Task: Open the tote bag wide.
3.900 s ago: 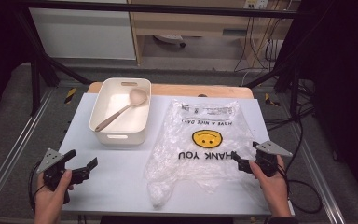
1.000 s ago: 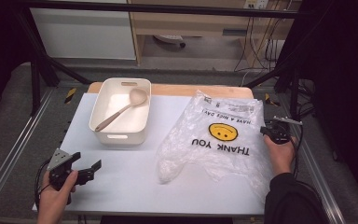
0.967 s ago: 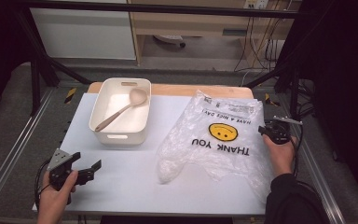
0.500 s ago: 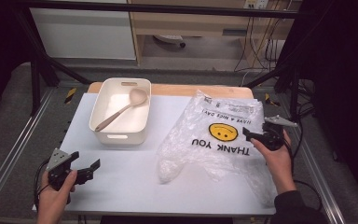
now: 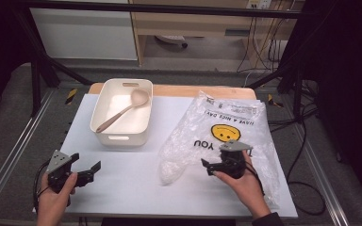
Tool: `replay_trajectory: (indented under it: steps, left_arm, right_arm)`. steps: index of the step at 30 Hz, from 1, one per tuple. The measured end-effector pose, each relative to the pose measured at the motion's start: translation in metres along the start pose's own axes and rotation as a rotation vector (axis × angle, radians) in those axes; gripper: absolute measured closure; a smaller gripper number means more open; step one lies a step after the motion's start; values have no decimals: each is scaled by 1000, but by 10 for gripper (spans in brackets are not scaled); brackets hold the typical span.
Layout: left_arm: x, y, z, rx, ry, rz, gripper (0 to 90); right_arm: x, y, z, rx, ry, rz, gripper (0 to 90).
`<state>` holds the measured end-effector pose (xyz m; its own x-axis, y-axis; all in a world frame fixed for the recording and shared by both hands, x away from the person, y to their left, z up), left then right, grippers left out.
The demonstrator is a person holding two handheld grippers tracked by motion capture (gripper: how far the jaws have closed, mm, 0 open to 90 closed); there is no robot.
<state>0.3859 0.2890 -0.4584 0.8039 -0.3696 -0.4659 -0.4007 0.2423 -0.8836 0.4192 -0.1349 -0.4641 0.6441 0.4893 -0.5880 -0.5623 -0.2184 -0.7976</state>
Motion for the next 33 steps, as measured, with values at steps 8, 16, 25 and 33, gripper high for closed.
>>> replay_trajectory:
  steps: [8, 16, 25, 33]
  left_arm:
    - [1, -1, 0, 2, 0, 2, 80]
    - [0, -1, -2, 10, 10, 1, 80]
    - [2, 1, -2, 1, 18, 12, 80]
    - [3, 1, -2, 2, 21, 17, 80]
  right_arm:
    - [16, 20, 61, -74, -120, 71, 70]
    - [28, 24, 98, -95, -200, 94, 68]
    - [49, 24, 127, -164, -219, 116, 80]
    - [63, 25, 132, -240, -212, 160, 260]
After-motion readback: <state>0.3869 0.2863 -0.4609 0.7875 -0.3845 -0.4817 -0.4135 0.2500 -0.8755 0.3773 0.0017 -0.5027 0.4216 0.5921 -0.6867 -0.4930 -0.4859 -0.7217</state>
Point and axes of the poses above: each handheld gripper's, and its own axes: x roughly forward along the jaws, y roughly out of its underside, z roughly to its left, the point moved 8 cm from there along x, roughly forward along the jaws, and after that the axes turned 8 degrees about x, right-handed, at the moved point
